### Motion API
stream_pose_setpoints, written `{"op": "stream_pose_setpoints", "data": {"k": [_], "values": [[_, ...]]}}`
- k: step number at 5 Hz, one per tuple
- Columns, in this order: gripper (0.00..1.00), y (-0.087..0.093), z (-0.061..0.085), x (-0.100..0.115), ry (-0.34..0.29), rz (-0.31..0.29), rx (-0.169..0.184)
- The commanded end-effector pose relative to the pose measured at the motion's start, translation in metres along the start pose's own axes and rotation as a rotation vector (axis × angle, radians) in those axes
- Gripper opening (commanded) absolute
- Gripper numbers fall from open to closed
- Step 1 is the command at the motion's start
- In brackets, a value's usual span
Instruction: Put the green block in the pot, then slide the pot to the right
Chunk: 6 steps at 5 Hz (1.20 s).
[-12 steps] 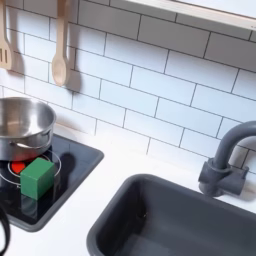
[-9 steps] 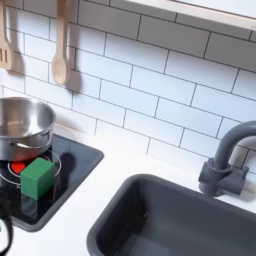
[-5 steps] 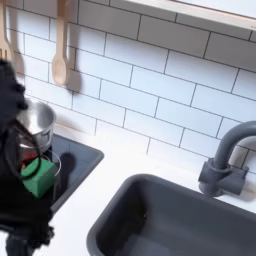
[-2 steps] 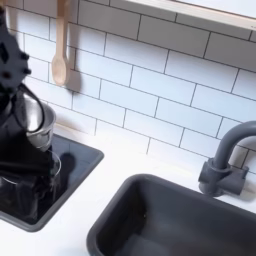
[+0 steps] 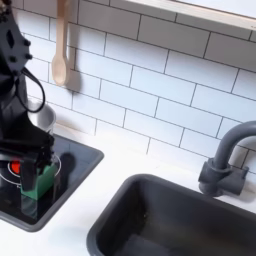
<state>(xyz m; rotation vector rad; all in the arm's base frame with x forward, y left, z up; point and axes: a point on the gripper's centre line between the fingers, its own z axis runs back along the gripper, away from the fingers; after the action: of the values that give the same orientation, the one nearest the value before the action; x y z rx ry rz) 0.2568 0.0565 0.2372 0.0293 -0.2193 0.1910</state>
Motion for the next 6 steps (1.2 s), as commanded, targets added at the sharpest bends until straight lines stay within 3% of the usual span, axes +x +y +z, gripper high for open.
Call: {"op": "stream_pose_setpoints", "data": {"k": [1, 4, 6], "values": [[1.00, 0.005, -0.012, 0.026, 0.010, -0.012, 0.002], [1.00, 0.001, -0.035, 0.049, 0.019, -0.038, 0.002], [1.00, 0.002, -0.057, 0.060, 0.045, -0.022, 0.001]]}}
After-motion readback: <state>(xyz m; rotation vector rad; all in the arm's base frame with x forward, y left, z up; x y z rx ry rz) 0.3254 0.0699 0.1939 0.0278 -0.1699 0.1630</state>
